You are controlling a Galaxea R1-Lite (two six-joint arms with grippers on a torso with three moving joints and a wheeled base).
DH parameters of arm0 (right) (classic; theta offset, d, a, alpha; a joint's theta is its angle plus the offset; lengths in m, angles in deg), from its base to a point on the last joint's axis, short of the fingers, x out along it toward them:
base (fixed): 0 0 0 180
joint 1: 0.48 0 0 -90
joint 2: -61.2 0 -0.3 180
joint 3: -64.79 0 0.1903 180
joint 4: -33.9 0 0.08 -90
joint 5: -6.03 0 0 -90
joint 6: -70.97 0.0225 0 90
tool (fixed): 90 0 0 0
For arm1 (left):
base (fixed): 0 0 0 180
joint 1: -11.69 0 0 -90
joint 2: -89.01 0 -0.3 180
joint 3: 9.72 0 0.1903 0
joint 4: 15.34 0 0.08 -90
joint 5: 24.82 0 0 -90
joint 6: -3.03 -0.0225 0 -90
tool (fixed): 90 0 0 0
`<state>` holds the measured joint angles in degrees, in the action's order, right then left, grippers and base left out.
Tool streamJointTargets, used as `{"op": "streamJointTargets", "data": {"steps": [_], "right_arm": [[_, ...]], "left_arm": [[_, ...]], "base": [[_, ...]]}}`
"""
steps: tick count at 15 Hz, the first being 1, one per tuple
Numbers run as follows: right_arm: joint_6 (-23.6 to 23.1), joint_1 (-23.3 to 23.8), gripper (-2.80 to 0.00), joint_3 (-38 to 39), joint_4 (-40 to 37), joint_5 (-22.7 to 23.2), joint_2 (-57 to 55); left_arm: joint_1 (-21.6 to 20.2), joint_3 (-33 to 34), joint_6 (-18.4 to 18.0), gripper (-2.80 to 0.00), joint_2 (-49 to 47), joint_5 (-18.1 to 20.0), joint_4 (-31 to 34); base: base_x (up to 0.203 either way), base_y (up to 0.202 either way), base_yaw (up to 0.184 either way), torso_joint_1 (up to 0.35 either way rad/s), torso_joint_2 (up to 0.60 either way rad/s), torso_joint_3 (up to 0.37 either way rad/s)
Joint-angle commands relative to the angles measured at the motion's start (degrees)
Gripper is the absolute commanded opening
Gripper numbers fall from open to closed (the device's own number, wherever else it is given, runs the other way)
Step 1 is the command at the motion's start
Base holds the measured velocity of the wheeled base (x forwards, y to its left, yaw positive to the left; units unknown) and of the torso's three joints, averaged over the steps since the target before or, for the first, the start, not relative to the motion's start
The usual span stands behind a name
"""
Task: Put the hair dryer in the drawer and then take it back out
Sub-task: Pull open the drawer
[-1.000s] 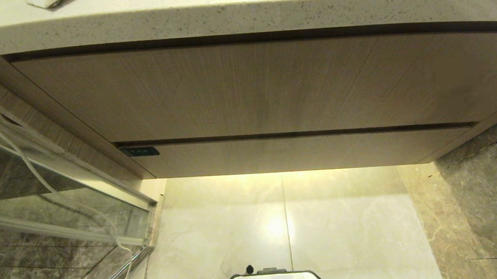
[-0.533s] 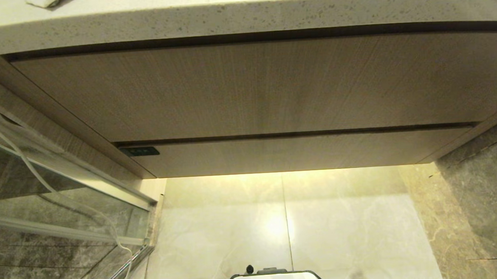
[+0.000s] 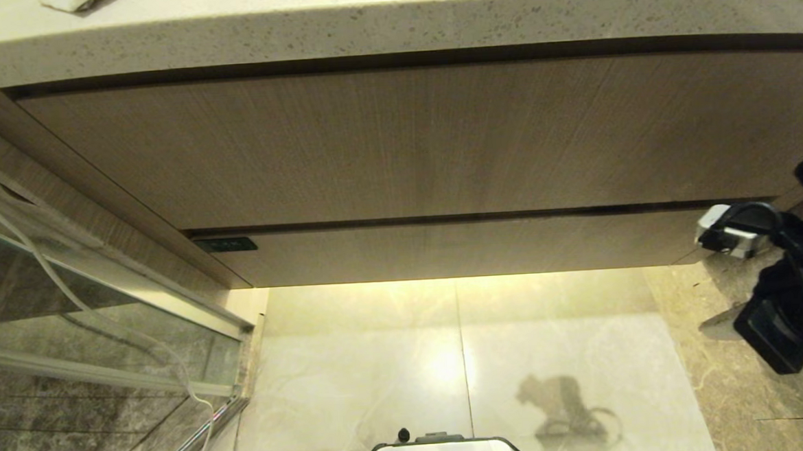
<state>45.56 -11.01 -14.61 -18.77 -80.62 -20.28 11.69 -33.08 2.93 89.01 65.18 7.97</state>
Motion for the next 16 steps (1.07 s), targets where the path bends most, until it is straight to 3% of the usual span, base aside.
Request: {"op": "streamJointTargets", "data": {"steps": [1,2,3,4,6,9,11,13,14,15,16], "right_arm": [[-4.14,-1.91,-2.8,1.21,7.15,-0.06,-13.01],[-8.21,-2.39,-2.8,1.84,11.47,-0.1,-15.7],[-13.24,-2.63,0.0,2.84,14.65,0.02,-17.53],[-18.02,-2.76,0.0,3.98,17.8,0.17,-19.45],[-21.91,-2.83,0.0,4.54,23.27,0.27,-22.06],[-29.0,-2.83,0.0,6.35,41.78,0.6,-24.74],[-36.48,-2.83,0.0,7.48,48.3,0.69,-24.86],[-37.15,-2.72,0.0,7.77,48.97,0.79,-24.69],[-41.68,-2.49,0.0,8.56,51.16,1.17,-24.31],[-50.16,-2.28,0.0,9.54,53.45,1.9,-23.96],[-55.18,-2.08,0.0,10.26,56.83,3.47,-23.92]], "left_arm": [[0.0,0.0,0.01,-2.8,0.09,0.0,-0.03],[0.0,0.0,0.01,-2.8,0.09,0.0,-0.03],[0.0,0.0,0.01,-2.8,0.09,0.0,-0.03],[0.0,0.0,0.01,-2.8,0.09,0.0,-0.03],[0.0,0.0,0.01,-2.8,0.09,0.0,-0.03],[0.0,0.0,0.01,-2.8,0.09,0.0,-0.03],[0.0,0.0,0.01,-2.8,0.09,0.0,-0.03],[0.0,0.0,0.01,-2.8,0.09,0.0,-0.03],[0.0,0.0,0.01,-2.8,0.09,0.0,-0.03],[0.0,0.0,0.01,-2.8,0.09,0.0,-0.03],[0.0,0.0,0.01,-2.8,0.09,0.0,-0.03]], "base": [[0.0,0.0,0.0,0.0,0.0,0.0],[0.0,0.0,0.0,0.0,0.0,0.0],[0.0,0.0,0.0,0.0,0.0,0.0],[0.0,0.0,0.0,0.0,0.0,0.0],[0.0,0.0,0.0,0.0,0.0,0.0],[0.0,0.0,0.0,0.0,0.0,0.0],[0.0,0.0,0.0,0.0,0.0,0.0],[0.0,0.0,0.0,0.0,0.0,0.0],[0.0,0.0,0.0,0.0,0.0,0.0],[0.0,0.0,0.0,0.0,0.0,0.0],[0.0,0.0,0.0,0.0,0.0,0.0]]}}
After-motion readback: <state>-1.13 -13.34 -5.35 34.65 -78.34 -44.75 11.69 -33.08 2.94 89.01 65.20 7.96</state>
